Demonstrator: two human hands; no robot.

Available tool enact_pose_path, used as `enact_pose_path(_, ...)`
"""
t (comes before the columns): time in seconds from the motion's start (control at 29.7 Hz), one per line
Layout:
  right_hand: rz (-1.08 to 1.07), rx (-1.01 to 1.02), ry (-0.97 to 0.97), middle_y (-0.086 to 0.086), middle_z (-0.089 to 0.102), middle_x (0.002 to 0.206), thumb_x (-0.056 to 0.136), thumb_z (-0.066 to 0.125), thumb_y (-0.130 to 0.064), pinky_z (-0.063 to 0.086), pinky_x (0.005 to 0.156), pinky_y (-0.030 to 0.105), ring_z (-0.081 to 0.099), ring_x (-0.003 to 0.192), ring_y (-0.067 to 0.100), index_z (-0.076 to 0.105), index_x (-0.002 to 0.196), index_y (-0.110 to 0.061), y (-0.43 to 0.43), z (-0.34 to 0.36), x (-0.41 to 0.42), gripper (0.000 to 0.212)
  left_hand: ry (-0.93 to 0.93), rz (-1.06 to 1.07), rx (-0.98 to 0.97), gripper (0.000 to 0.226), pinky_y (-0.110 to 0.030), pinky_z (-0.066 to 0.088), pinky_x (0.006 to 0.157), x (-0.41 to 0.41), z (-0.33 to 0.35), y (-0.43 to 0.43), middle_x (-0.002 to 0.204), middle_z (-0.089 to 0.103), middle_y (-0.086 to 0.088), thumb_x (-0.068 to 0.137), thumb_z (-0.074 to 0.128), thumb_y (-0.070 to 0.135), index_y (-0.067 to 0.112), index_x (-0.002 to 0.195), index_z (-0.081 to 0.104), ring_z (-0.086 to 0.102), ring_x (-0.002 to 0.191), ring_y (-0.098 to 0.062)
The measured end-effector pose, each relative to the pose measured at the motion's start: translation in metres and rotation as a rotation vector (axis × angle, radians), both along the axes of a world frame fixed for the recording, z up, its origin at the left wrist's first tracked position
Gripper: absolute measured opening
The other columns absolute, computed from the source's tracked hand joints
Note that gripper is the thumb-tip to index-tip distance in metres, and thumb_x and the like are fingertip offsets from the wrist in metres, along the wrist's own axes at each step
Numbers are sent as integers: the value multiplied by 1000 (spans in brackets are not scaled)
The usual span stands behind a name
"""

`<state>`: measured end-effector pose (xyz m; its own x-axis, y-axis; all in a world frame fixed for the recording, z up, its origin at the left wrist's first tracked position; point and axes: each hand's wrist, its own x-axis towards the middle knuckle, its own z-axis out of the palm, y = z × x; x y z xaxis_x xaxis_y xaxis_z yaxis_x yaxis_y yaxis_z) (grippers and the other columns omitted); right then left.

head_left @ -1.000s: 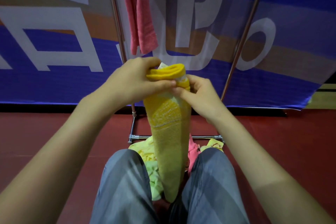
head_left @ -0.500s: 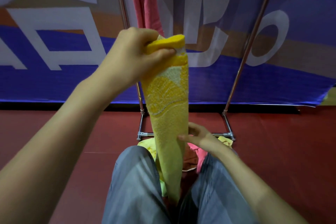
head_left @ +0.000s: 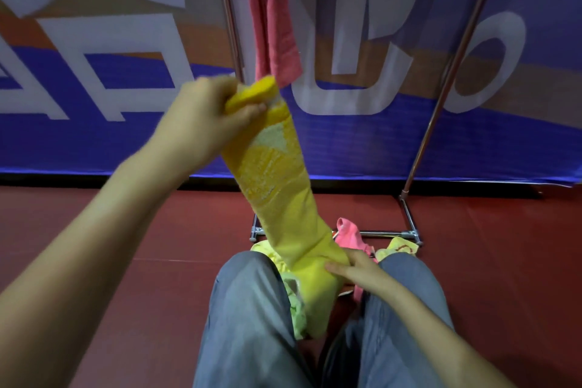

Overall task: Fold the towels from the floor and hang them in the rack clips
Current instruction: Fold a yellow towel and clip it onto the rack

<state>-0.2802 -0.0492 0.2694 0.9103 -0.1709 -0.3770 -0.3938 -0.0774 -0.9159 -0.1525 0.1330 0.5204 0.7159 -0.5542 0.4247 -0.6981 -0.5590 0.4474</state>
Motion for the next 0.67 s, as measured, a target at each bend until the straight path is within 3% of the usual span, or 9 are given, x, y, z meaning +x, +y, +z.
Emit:
enact_pose_path(0.1, -6, 23, 2, -13, 69, 64, 84, 58, -2, 49, 65, 11, 63, 63, -1, 63, 80, -13, -13, 16, -10, 13, 81, 33, 211, 31, -40, 45, 70, -4, -34, -3, 80, 55, -9, 82, 59, 36, 7, 90, 60, 54, 80, -30)
enact_pose_path(0.17, 24, 13, -23, -7, 68, 74, 84, 59, -3, 49, 71, 17, 63, 68, 6, 65, 88, -2, -19, 32, -13, 8, 130, 36, 378, 28, -38, 43, 72, -9, -57, -9, 92, 59, -11, 84, 57, 34, 10, 98, 58, 56, 92, -33)
enact_pose_path(0.24, 58, 15, -64, 1, 67, 82, 84, 59, -6, 49, 76, 24, 62, 75, 13, 62, 100, 6, -22, 52, -13, 20, 163, -25, 580, 25, -37, 43, 75, -16, -82, -18, 102, 62, -11, 84, 56, 33, 12, 98, 55, 57, 99, -32)
enact_pose_path(0.34, 93, 67, -153, -7, 69, 70, 84, 58, -4, 50, 65, 17, 63, 66, 4, 65, 92, -4, -22, 84, -9, 11, 261, -214, 780, 16, -29, 40, 69, -24, -109, -28, 89, 60, -7, 84, 56, 27, 13, 86, 50, 55, 90, -28)
enact_pose_path(0.4, 141, 94, -194, -11, 68, 58, 81, 62, -7, 45, 54, 10, 60, 56, -3, 63, 82, -11, -21, 108, -6, 4, 504, -337, 619, 21, -20, 40, 68, -27, -113, -34, 87, 57, -1, 88, 54, 25, 7, 97, 57, 52, 88, -17)
enact_pose_path(0.5, 187, 138, -245, -8, 69, 62, 65, 64, -19, 48, 57, 13, 62, 61, 1, 65, 79, -13, -21, 138, -1, 15, 943, -445, 122, 31, -8, 42, 80, -33, -97, -42, 115, 57, 8, 93, 43, 28, 19, 121, 54, 51, 102, -1)
enact_pose_path(0.57, 235, 157, -275, -4, 71, 71, 59, 69, -24, 52, 65, 17, 64, 68, 7, 67, 83, -11, -22, 156, 5, 27, 1075, -508, -65, 30, -15, 45, 90, -36, -84, -49, 116, 60, 8, 91, 38, 35, 27, 114, 55, 55, 108, -3)
enact_pose_path(0.67, 324, 113, -289, 0, 71, 80, 58, 67, -33, 53, 70, 19, 65, 76, 12, 69, 87, -12, -24, 184, 10, 35, 1079, -545, -175, 43, -26, 47, 94, -37, -67, -56, 107, 66, -5, 76, 39, 47, 20, 103, 61, 61, 104, -16)
